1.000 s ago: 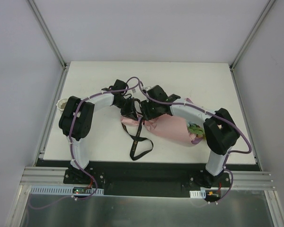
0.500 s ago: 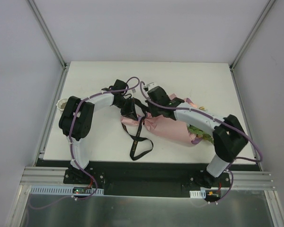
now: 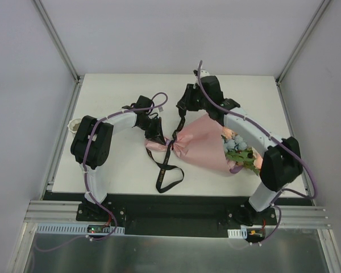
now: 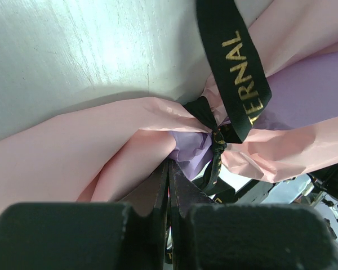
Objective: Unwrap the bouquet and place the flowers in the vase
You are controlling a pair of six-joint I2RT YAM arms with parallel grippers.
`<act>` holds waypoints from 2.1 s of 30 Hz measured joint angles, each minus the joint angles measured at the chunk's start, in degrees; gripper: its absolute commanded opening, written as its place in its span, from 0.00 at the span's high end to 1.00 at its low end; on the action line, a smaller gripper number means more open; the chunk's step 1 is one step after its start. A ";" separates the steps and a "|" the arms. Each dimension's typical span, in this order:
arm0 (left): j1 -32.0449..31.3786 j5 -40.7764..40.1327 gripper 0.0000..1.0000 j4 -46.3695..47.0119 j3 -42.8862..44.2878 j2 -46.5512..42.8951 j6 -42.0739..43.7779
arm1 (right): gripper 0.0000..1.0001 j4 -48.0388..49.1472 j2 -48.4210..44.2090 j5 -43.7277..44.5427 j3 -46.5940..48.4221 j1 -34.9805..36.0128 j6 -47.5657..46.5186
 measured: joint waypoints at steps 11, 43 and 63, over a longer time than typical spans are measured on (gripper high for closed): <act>0.00 0.07 1.00 0.00 0.00 0.00 0.02 | 0.69 -13.00 3.23 2.08 2.69 3.74 -9.55; 0.00 0.04 1.00 -0.33 0.22 0.00 0.02 | 0.82 -7.48 13.14 7.10 -5.33 12.92 -7.72; 0.02 -0.20 1.00 -0.33 0.22 0.13 0.02 | 0.99 8.68 6.88 -1.88 -18.88 8.79 0.66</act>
